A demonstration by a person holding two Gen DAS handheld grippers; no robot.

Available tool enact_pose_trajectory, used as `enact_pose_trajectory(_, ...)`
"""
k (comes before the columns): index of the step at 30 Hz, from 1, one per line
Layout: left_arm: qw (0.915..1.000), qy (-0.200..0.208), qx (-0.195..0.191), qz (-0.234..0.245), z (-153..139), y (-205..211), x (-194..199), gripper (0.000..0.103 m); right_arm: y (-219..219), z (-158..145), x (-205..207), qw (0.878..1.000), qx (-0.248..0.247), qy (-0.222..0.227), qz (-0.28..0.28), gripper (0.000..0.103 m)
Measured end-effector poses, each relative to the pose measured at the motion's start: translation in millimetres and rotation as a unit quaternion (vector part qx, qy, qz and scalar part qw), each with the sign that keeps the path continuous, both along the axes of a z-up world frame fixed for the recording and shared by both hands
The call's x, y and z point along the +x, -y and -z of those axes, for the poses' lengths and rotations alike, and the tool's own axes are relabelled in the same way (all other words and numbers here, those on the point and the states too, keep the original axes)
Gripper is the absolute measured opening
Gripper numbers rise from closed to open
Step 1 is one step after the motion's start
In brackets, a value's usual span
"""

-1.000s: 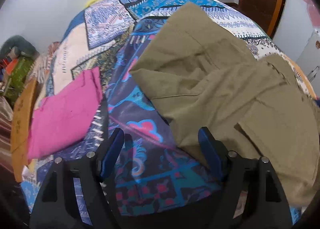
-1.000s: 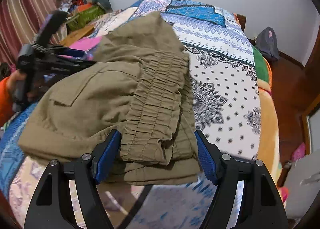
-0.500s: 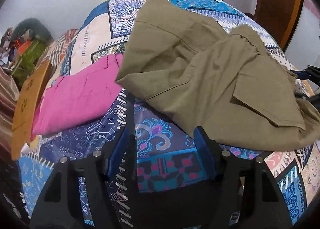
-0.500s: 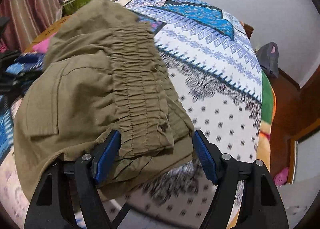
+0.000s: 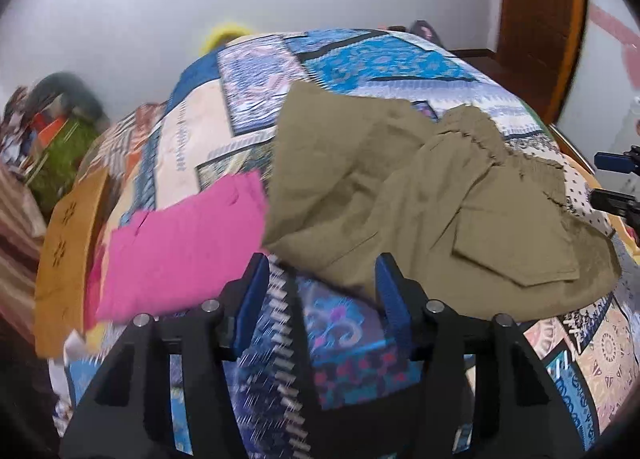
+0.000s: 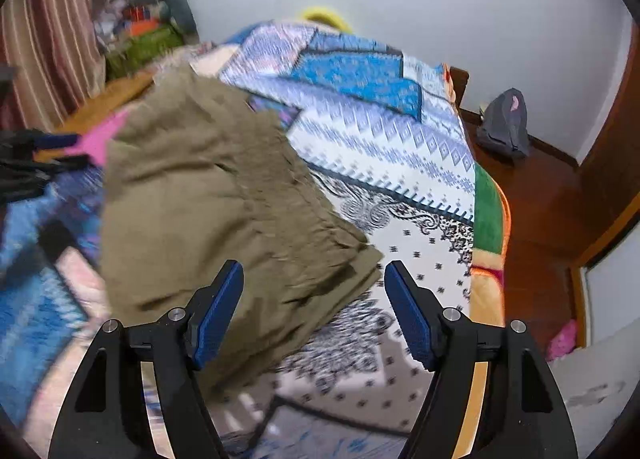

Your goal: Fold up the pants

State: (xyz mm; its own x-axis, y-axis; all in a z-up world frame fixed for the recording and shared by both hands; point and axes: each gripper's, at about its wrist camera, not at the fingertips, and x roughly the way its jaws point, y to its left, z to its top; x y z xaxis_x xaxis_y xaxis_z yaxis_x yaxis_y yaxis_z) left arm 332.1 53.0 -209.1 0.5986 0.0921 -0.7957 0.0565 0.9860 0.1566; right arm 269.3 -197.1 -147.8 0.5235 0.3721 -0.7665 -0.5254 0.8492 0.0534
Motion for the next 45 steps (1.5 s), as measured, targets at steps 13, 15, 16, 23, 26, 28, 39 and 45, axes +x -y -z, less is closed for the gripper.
enact_pose_trajectory(13, 0.9966, -0.075, 0.017, -0.029, 59.3, -8.6, 33.4, 0.059, -21.8, 54.2, -9.8, 0.994, 0.058, -0.090, 0.006, 0.069)
enact_pose_trajectory(15, 0.9965, -0.078, 0.011, -0.029, 59.2, -8.7, 30.5, 0.059, -20.1, 56.5, -3.1, 0.996, 0.036, -0.079, 0.012, 0.069)
enact_pose_trajectory(16, 0.9966, -0.077, 0.013, -0.026, 58.8, -7.8, 27.7, 0.059, -20.1, 57.2, -0.3, 0.997, 0.019, -0.067, 0.012, 0.069)
enact_pose_trajectory(23, 0.9966, -0.077, 0.003, -0.029, 56.7, -12.2, 8.3, 0.059, -6.9, 74.8, 34.4, 0.997, -0.003, -0.075, 0.016, 0.067)
enact_pose_trajectory(26, 0.9965, -0.076, -0.008, -0.034, 55.0, -17.0, 2.2, 0.059, -12.1, 77.7, 44.8, 0.998, -0.016, -0.063, 0.012, 0.067)
enact_pose_trajectory(28, 0.9963, -0.077, -0.013, -0.036, 53.7, -19.3, -0.8, 0.059, -13.6, 78.2, 50.3, 0.998, -0.028, -0.052, 0.012, 0.067)
enact_pose_trajectory(39, 0.9971, -0.061, -0.030, -0.034, 38.9, -21.3, -8.7, 0.059, -15.6, 77.1, 91.5, 0.996, -0.085, -0.011, 0.031, 0.067)
enact_pose_trajectory(45, 0.9984, -0.041, -0.032, -0.021, 25.2, -22.7, 3.2, 0.063, -3.2, 44.0, 74.1, 0.997, -0.053, 0.012, 0.052, 0.067)
